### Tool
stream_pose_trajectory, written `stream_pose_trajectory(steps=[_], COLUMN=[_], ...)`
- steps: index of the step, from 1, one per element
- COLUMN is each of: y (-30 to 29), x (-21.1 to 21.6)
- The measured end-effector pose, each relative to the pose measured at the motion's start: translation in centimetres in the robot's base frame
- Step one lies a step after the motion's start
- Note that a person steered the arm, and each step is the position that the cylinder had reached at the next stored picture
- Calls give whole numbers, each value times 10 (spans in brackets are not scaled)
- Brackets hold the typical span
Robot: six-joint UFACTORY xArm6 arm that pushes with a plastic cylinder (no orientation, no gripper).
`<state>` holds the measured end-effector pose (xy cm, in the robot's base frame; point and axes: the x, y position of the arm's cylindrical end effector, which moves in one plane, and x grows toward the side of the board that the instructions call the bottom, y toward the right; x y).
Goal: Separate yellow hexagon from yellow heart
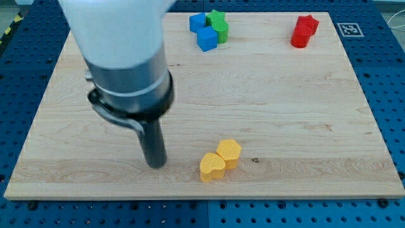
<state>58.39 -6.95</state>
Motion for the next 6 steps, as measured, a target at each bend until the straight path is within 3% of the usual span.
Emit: stream_pose_trajectory(steps=[2, 6], y=[68, 148], x=[33, -73])
